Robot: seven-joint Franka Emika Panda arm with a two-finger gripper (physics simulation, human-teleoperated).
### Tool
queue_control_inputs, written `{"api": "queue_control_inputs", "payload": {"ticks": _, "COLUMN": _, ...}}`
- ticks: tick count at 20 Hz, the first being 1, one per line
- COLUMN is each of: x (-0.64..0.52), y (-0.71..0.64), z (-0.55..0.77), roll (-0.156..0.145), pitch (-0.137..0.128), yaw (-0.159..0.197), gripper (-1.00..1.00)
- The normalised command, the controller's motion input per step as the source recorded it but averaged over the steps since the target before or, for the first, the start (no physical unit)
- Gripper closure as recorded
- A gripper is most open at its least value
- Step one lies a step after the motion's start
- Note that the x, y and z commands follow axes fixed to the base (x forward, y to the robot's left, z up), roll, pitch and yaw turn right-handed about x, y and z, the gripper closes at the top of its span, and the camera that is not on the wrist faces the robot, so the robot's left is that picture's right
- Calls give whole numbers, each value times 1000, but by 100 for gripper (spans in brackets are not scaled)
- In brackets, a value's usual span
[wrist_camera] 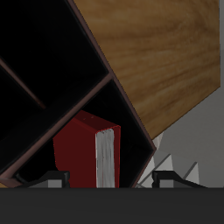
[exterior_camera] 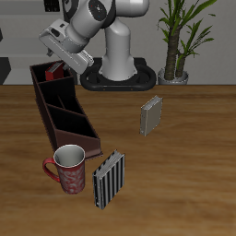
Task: Place the red book into the right desk caddy's right compartment
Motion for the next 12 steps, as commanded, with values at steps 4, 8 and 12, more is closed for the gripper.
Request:
{"api": "queue_control_inputs", "payload": {"ticks": 4, "x": 34, "y": -67, "z": -57, "roll": -13, "pitch": 20, "yaw": -32, "gripper": -100}}
{"api": "queue_control_inputs", "payload": {"ticks": 8, "x": 21, "y": -67, "z": 5, "roll": -15, "pitch": 5, "yaw": -19, "gripper": -100}}
{"api": "queue_control_inputs", "payload": {"ticks": 12, "x": -45, "y": 11, "z": 111, "roll": 6, "pitch": -18, "yaw": 10, "gripper": -100}}
